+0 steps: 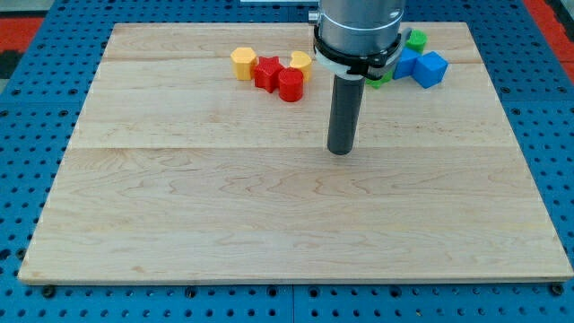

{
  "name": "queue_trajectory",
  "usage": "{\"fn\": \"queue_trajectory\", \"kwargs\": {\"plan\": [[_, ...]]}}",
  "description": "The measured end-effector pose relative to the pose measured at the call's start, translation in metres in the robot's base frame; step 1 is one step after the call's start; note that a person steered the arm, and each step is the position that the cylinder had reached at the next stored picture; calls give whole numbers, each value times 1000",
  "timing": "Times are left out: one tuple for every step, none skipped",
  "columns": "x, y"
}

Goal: Separate the green circle from the blue blocks

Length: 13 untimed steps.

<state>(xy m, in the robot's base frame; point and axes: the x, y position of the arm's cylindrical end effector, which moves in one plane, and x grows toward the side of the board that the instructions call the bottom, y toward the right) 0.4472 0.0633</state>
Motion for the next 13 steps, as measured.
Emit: {"fn": "queue_trajectory", "kwargs": {"plan": [[0,0],[1,-4],[1,-12],[6,-13],[3,16],[10,84],[-27,172],[-78,268],[-142,282],[-225,251],[-255,242],[-255,149],[-221,90]]}}
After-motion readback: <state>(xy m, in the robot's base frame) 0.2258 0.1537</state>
